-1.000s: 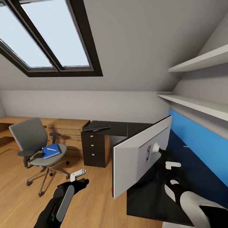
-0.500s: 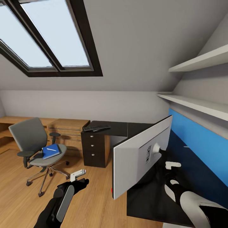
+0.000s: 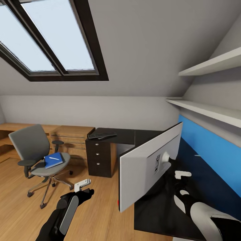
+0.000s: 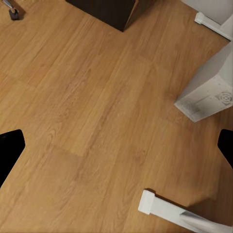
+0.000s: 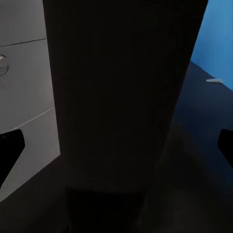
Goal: In the bedroom, organize the workspace by keeping the computer under the desk, ensuring the monitor is on the desk, placing the keyboard on the desk next to the monitor, placing the mouse on the desk next to the keyboard, moving the folder from the swivel chair onto the desk next to the mouse, stacking the notebook on top of the folder with the pen on top of the notebook, and positioning the swivel chair next to the desk.
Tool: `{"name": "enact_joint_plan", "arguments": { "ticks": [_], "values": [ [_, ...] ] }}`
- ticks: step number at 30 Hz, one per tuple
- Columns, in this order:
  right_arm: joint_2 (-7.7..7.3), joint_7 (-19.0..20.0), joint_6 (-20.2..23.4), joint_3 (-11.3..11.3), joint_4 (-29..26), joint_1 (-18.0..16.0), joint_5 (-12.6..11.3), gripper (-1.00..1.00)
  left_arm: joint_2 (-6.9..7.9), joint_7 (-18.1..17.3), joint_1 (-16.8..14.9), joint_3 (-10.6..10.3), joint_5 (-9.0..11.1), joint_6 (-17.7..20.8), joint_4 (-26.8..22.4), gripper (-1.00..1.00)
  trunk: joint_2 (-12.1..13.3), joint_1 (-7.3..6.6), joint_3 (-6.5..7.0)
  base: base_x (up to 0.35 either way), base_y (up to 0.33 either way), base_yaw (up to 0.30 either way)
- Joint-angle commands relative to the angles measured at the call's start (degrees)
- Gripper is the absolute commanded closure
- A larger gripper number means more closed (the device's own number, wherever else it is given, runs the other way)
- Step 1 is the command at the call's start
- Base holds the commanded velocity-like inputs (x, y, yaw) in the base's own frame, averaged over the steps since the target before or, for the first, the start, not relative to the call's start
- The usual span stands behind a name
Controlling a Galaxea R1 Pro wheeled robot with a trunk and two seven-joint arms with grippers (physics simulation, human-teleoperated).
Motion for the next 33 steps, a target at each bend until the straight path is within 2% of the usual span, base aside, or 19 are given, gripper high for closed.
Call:
{"name": "enact_joint_plan", "arguments": {
  "ticks": [1, 19, 20, 33],
  "values": [
    [0.01, -0.02, -0.21, -0.34, 0.06, -0.06, 0.22, -1.00, -0.06, 0.42, -0.04, 0.08, 0.61, 0.21, -0.07, -1.00, -0.06, 0.02, -0.09, 0.045, 0.000, 0.000],
    [0.01, -0.02, -0.21, -0.33, 0.06, -0.06, 0.22, -1.00, -0.07, 0.42, -0.04, 0.06, 0.61, 0.27, -0.07, -1.00, -0.06, 0.02, -0.09, 0.008, 0.000, 0.000],
    [0.01, -0.02, -0.21, -0.34, 0.06, -0.06, 0.22, 1.00, -0.07, 0.43, -0.04, 0.06, 0.61, 0.27, -0.07, -1.00, -0.06, 0.02, -0.09, 0.000, 0.000, 0.000],
    [0.01, -0.11, -0.36, -0.36, -0.02, -0.06, 0.22, 1.00, -0.05, 0.42, -0.04, 0.10, 0.61, 0.28, -0.07, -1.00, -0.06, 0.02, -0.09, 0.000, 0.000, 0.000]
  ]
}}
